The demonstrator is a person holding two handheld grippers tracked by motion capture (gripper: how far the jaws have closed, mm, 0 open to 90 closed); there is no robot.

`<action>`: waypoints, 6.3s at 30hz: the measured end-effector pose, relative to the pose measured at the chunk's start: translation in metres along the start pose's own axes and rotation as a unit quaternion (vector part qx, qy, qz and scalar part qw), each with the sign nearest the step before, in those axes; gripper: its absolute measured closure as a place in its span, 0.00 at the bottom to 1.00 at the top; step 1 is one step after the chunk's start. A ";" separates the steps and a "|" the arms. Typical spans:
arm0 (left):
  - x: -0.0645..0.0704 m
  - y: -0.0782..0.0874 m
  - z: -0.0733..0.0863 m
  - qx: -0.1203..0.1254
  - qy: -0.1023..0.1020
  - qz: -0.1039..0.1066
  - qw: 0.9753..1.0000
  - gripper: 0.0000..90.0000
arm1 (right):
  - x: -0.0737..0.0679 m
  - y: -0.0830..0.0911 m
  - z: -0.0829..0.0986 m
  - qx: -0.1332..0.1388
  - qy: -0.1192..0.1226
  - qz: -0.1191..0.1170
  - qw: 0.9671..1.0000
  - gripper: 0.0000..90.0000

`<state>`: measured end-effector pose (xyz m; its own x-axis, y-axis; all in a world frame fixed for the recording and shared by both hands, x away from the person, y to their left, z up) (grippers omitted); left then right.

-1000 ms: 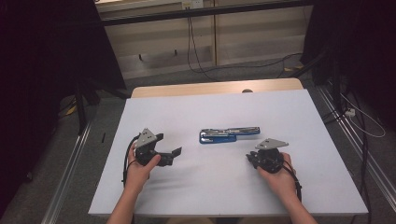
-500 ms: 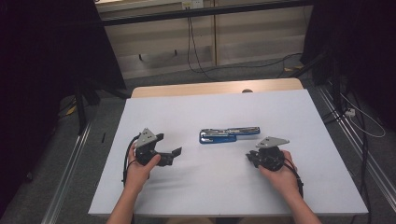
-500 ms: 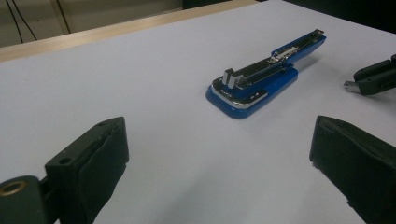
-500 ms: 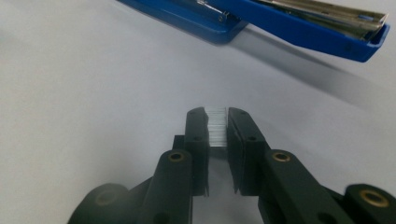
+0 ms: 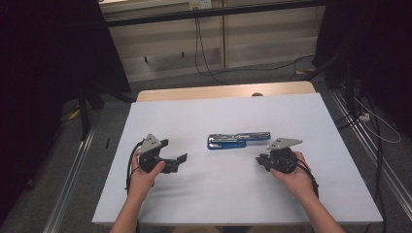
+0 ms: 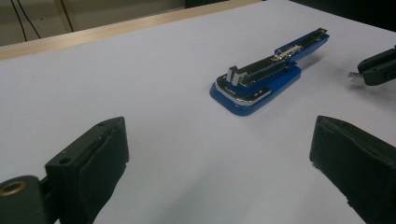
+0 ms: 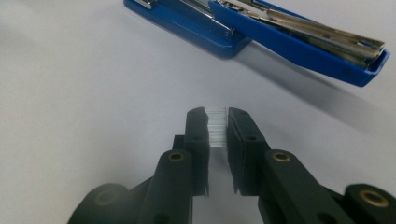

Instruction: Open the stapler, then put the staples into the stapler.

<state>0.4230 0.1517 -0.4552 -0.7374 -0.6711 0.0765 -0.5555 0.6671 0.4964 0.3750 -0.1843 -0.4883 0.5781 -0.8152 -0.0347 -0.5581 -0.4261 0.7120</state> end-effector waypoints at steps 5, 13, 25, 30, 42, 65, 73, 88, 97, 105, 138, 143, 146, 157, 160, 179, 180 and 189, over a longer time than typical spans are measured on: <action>0.001 -0.001 0.000 -0.002 -0.002 0.002 1.000 0.05 | 0.002 0.003 -0.010 0.005 0.008 -0.007 1.000 0.89; 0.000 0.000 0.000 0.000 0.003 0.002 1.000 0.05 | 0.001 0.006 -0.026 0.020 0.005 -0.035 0.999 0.89; -0.004 0.001 0.002 -0.003 0.008 -0.001 1.000 0.05 | 0.004 0.011 -0.045 0.032 0.018 -0.042 0.998 0.89; -0.004 0.001 0.002 -0.002 0.011 0.000 1.000 0.05 | 0.002 0.010 -0.052 0.035 0.030 -0.048 0.998 0.89; -0.006 0.003 0.002 0.005 0.015 -0.002 1.000 0.05 | 0.005 0.013 -0.073 0.050 0.051 -0.060 0.996 0.89; -0.005 0.005 0.003 -0.004 0.014 0.000 1.000 0.06 | 0.007 0.012 -0.100 0.062 0.083 -0.080 0.991 0.89; -0.005 0.007 0.003 -0.003 0.015 -0.001 1.000 0.06 | 0.007 0.007 -0.108 0.061 0.095 -0.090 0.989 0.89; -0.008 0.013 0.006 -0.002 0.025 -0.004 1.000 0.06 | 0.012 -0.009 -0.114 0.061 0.103 -0.115 0.986 0.89; -0.008 0.013 0.009 -0.009 0.023 -0.006 1.000 0.06 | 0.013 -0.014 -0.122 0.066 0.112 -0.121 0.984 0.89; -0.008 0.015 0.009 -0.004 0.026 -0.007 1.000 0.06 | 0.010 -0.020 -0.127 0.065 0.121 -0.127 0.982 0.89; -0.011 0.014 0.012 -0.013 0.032 -0.009 0.999 0.06 | 0.005 -0.047 -0.132 0.049 0.160 -0.158 0.973 0.89; -0.011 0.015 0.012 -0.012 0.031 -0.009 0.999 0.06 | 0.002 -0.048 -0.134 0.047 0.170 -0.166 0.970 0.89; -0.010 0.014 0.013 -0.013 0.032 -0.008 0.999 0.06 | 0.000 -0.049 -0.135 0.050 0.171 -0.173 0.969 0.89; -0.011 0.014 0.013 -0.011 0.034 -0.007 0.999 0.06 | -0.001 -0.055 -0.140 0.047 0.179 -0.181 0.966 0.89; -0.011 0.015 0.013 -0.011 0.034 -0.008 0.999 0.06 | -0.002 -0.057 -0.140 0.047 0.180 -0.185 0.965 0.89; -0.009 0.013 0.013 -0.013 0.036 -0.003 0.999 0.06 | -0.008 -0.069 -0.137 0.029 0.201 -0.202 0.958 0.89; -0.009 0.013 0.013 -0.013 0.036 -0.003 0.999 0.06 | -0.008 -0.070 -0.138 0.029 0.203 -0.204 0.957 0.89; -0.010 0.013 0.014 -0.012 0.037 -0.003 0.999 0.06 | -0.010 -0.077 -0.138 0.025 0.214 -0.211 0.953 0.89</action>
<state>0.4178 0.1718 -0.4611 -0.7037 -0.6971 0.1374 -0.5494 0.6565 0.5168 0.4941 -0.0894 -0.4464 0.9415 -0.3366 -0.0142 -0.2430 -0.7076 0.6635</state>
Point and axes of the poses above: each handheld gripper's, and its own axes: y roughly backward along the jaws, z roughly out of its underside, x roughly to its right, the point moved 6 cm from there along -y, roughly forward along the jaws, and after that the axes turned 3 degrees about -x, right-handed, at the moved point
